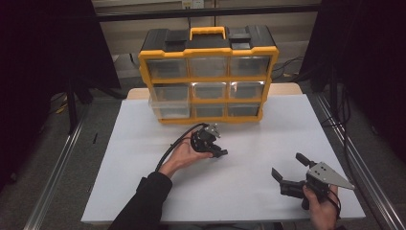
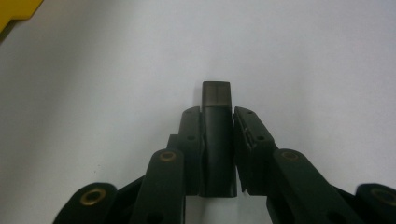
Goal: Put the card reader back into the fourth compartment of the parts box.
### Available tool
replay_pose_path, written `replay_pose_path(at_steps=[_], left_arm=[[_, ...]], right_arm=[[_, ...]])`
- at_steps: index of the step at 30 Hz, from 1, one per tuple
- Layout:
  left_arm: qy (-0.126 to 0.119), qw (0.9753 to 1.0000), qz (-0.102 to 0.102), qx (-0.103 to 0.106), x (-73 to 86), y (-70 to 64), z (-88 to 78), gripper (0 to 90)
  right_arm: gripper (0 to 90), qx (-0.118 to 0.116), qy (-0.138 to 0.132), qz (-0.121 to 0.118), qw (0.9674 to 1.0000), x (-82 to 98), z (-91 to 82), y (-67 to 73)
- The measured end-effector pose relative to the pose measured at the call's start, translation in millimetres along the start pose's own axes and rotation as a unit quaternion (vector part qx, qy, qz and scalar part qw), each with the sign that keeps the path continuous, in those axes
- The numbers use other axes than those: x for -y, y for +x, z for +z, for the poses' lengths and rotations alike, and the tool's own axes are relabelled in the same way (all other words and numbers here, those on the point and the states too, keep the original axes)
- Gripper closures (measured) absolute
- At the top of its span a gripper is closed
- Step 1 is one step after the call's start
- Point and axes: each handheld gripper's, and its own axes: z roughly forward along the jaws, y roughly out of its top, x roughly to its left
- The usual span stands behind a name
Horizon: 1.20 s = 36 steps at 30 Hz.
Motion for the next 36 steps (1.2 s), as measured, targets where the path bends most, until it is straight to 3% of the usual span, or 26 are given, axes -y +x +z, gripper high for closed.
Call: replay_pose_path(at_steps=[2,3,7,14,30,34,36], left_arm=[[0.008,1.0000,0.002,-0.004,-1.5,-2.0,-0.8,73.7],[0.009,0.9998,0.001,-0.015,-2.1,-3.9,-0.8,73.8],[0.007,0.9998,0.000,-0.020,-0.9,-4.5,-6.2,73.7],[-0.018,0.9996,-0.013,-0.019,3.7,-5.5,-16.6,73.8],[-0.055,0.9980,-0.013,-0.028,13.4,-15.8,-42.6,73.7],[-0.078,0.9965,-0.025,-0.018,16.8,-18.5,-50.1,73.8],[-0.073,0.9969,-0.019,-0.020,16.6,-19.9,-52.9,73.8]], right_arm=[[0.4,0.000,0.000,0.000,1.0000,0.0,0.1,-0.1],[0.4,0.000,0.000,0.000,1.0000,0.0,0.0,-0.1],[0.4,0.000,0.000,0.000,1.0000,-0.1,-0.2,0.1],[0.4,0.001,0.000,0.000,1.0000,-0.1,0.0,0.1],[0.4,0.002,0.000,0.001,1.0000,-0.1,-0.1,0.0],[0.5,0.004,0.001,0.000,1.0000,-0.1,-0.1,-0.3],[0.5,0.003,0.001,0.001,1.0000,0.0,0.1,-0.3]])
